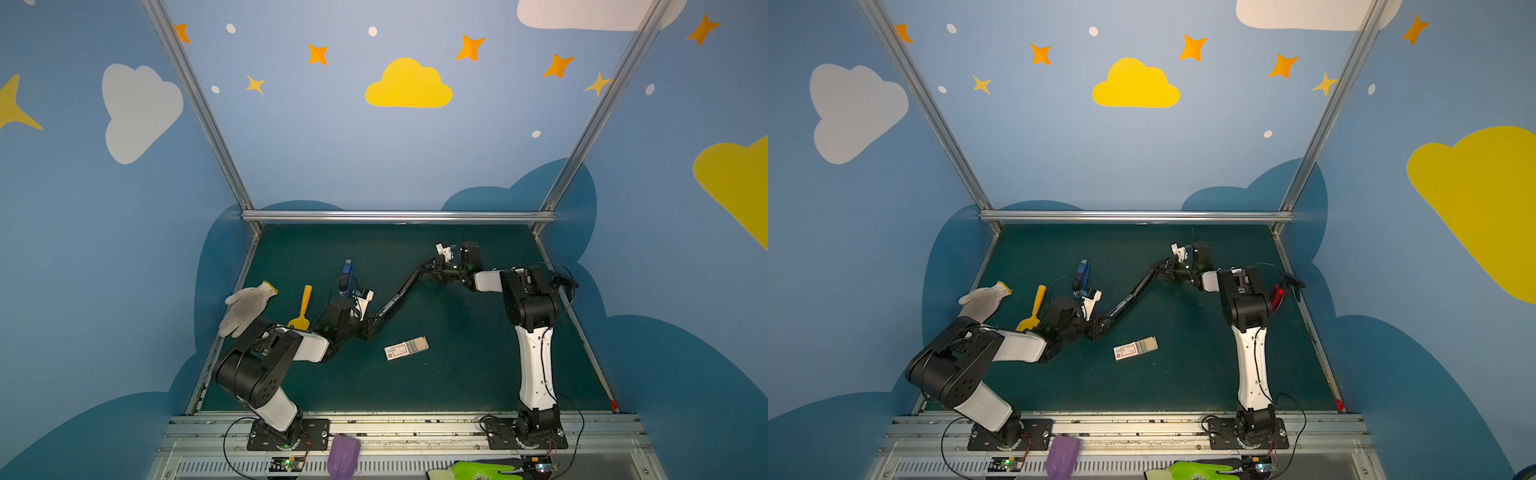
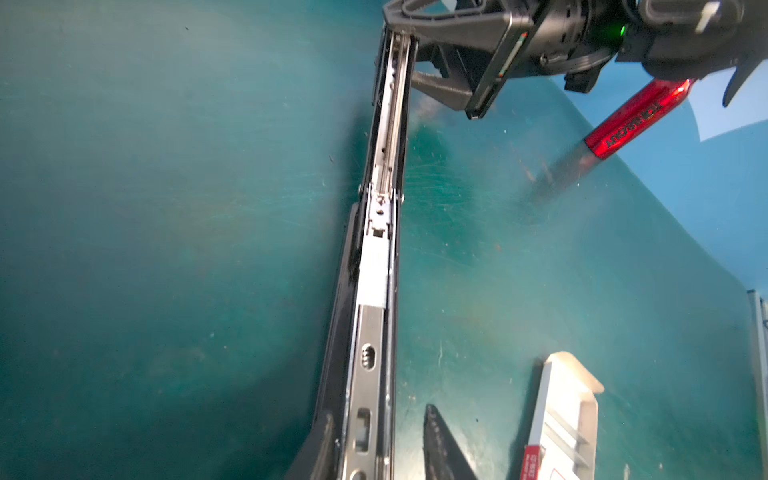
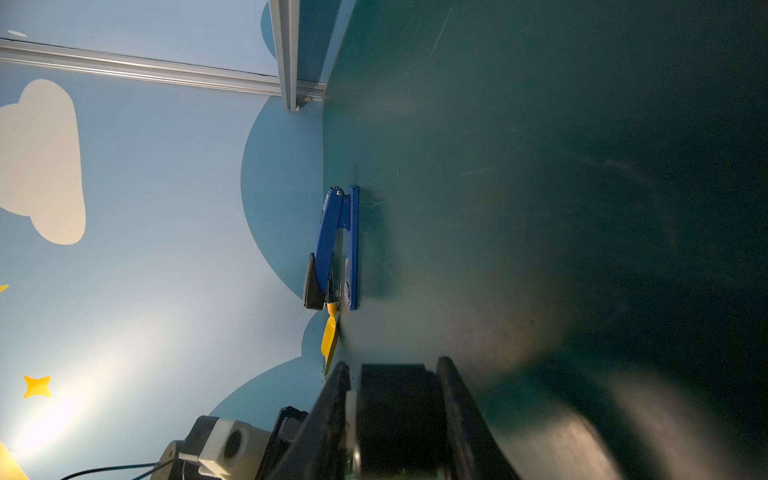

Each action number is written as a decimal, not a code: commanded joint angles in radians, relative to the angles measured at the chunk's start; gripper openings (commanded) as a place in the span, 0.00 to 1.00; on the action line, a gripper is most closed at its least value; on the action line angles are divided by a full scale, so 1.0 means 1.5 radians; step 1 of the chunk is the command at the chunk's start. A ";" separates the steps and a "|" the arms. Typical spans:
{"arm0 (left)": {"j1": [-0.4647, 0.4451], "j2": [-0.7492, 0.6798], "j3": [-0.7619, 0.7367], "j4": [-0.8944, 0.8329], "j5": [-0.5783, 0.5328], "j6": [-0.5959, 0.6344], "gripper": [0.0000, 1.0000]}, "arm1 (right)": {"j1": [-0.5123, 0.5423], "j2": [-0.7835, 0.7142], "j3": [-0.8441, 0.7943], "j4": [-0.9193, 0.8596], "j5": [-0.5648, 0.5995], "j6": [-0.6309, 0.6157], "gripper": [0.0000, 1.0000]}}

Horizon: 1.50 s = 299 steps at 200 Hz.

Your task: Load the staples into the stapler

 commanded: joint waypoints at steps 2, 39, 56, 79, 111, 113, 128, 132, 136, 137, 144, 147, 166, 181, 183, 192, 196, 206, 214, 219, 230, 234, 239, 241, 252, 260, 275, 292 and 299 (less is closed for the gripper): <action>-0.011 -0.008 -0.014 0.009 -0.004 0.009 0.33 | 0.001 -0.014 0.023 0.006 -0.018 0.006 0.09; -0.031 -0.009 -0.017 -0.019 -0.038 0.020 0.29 | 0.002 -0.018 0.020 0.002 -0.017 0.002 0.09; -0.036 -0.018 -0.029 -0.008 -0.051 0.019 0.27 | 0.002 -0.018 0.020 0.001 -0.016 0.001 0.09; -0.040 -0.024 -0.029 -0.017 -0.057 0.024 0.24 | 0.001 -0.016 0.020 0.002 -0.015 0.001 0.08; -0.048 -0.022 -0.033 -0.010 -0.064 0.024 0.11 | 0.005 -0.018 0.016 0.004 -0.012 -0.003 0.08; -0.048 -0.022 -0.032 -0.010 -0.064 0.024 0.10 | 0.005 -0.019 0.016 0.003 -0.011 -0.004 0.08; -0.054 -0.027 -0.026 -0.015 -0.072 0.026 0.06 | 0.007 -0.028 0.015 -0.013 -0.003 -0.023 0.08; -0.057 -0.029 -0.024 -0.017 -0.078 0.027 0.04 | 0.008 -0.032 0.014 -0.017 -0.001 -0.029 0.07; -0.059 -0.032 -0.023 -0.019 -0.084 0.028 0.04 | 0.009 -0.036 0.011 -0.019 0.002 -0.034 0.07; -0.059 -0.033 -0.023 -0.019 -0.085 0.029 0.04 | 0.010 -0.038 0.011 -0.019 0.003 -0.036 0.07; -0.062 -0.037 -0.021 -0.020 -0.096 0.032 0.04 | 0.013 -0.049 0.005 -0.022 0.013 -0.048 0.07; -0.065 -0.040 -0.020 -0.020 -0.103 0.034 0.04 | 0.015 -0.054 0.001 -0.024 0.017 -0.053 0.07; -0.071 -0.046 -0.019 -0.012 -0.129 0.037 0.04 | 0.027 -0.092 -0.015 -0.048 0.051 -0.102 0.06; -0.079 -0.046 -0.011 -0.009 -0.152 0.043 0.04 | 0.042 -0.122 -0.020 -0.084 0.080 -0.148 0.06; -0.079 -0.045 -0.009 -0.009 -0.153 0.044 0.04 | 0.044 -0.125 -0.020 -0.088 0.084 -0.154 0.06; -0.084 -0.042 -0.003 -0.008 -0.157 0.048 0.04 | 0.054 -0.140 -0.018 -0.113 0.101 -0.182 0.05; -0.086 -0.040 0.000 -0.006 -0.158 0.050 0.04 | 0.059 -0.146 -0.017 -0.125 0.107 -0.195 0.05; -0.086 -0.035 0.004 0.001 -0.158 0.053 0.04 | 0.070 -0.159 -0.011 -0.158 0.127 -0.226 0.05; -0.086 -0.030 0.006 0.009 -0.160 0.052 0.04 | 0.079 -0.170 -0.011 -0.178 0.141 -0.245 0.05; -0.086 -0.027 0.006 0.014 -0.161 0.052 0.04 | 0.084 -0.176 -0.010 -0.190 0.151 -0.257 0.05; -0.086 -0.022 0.008 0.025 -0.159 0.052 0.04 | 0.100 -0.191 -0.009 -0.222 0.177 -0.288 0.05; -0.086 -0.021 0.009 0.029 -0.157 0.052 0.04 | 0.106 -0.197 -0.008 -0.235 0.188 -0.301 0.05; -0.086 -0.018 0.009 0.033 -0.156 0.052 0.04 | 0.114 -0.203 -0.007 -0.252 0.204 -0.316 0.05; -0.086 -0.017 0.010 0.035 -0.155 0.052 0.04 | 0.118 -0.206 -0.007 -0.259 0.211 -0.322 0.05; -0.086 -0.013 0.013 0.045 -0.152 0.052 0.04 | 0.135 -0.220 -0.006 -0.292 0.247 -0.354 0.05; -0.086 -0.011 0.015 0.050 -0.149 0.053 0.04 | 0.145 -0.229 -0.007 -0.311 0.281 -0.371 0.04; -0.086 -0.008 0.018 0.056 -0.145 0.054 0.04 | 0.159 -0.243 -0.012 -0.328 0.321 -0.393 0.04; -0.086 -0.010 0.019 0.064 -0.141 0.055 0.04 | 0.176 -0.258 -0.017 -0.341 0.348 -0.417 0.04; -0.086 -0.011 0.019 0.065 -0.139 0.055 0.04 | 0.185 -0.264 -0.018 -0.350 0.362 -0.428 0.04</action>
